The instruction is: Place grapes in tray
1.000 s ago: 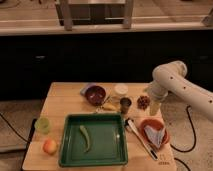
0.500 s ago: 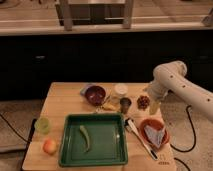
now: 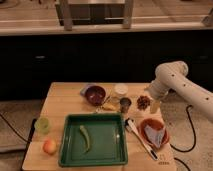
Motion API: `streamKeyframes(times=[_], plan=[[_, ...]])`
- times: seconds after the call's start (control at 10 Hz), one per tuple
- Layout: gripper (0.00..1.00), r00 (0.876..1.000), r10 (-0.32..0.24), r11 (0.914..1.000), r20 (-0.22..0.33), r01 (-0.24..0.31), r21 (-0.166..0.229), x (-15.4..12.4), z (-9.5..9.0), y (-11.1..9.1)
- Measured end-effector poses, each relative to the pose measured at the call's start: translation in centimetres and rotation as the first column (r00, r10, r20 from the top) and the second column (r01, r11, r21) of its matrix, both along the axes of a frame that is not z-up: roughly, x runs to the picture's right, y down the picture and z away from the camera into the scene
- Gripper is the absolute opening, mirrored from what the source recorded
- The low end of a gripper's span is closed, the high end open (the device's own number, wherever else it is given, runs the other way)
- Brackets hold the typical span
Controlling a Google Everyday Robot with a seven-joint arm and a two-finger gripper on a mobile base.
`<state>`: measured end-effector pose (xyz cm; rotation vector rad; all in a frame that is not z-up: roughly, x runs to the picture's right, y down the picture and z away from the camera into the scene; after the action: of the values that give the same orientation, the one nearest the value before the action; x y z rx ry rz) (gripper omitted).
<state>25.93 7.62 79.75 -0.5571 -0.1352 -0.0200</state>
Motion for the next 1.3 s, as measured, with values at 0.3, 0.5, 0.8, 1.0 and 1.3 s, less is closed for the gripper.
streamKeyframes(times=[0.3, 0.5, 0.8, 1.0, 1.3], plan=[[0.8, 1.0, 0.014, 0.9999, 0.005, -0.014, -0.004, 0.4, 0.8, 0.0], [0.8, 1.0, 0.022, 0.9997, 0.01, -0.022, -0.007, 0.6, 1.5, 0.0], [0.8, 0.999, 0.038, 0.9992, 0.019, -0.038, -0.011, 1.3, 2.7, 0.2], [0.8, 0.999, 0.046, 0.9988, 0.026, -0.046, -0.015, 1.9, 3.5, 0.5], [0.8, 0.998, 0.056, 0.9982, 0.034, -0.056, -0.022, 2.4, 4.7, 0.7]])
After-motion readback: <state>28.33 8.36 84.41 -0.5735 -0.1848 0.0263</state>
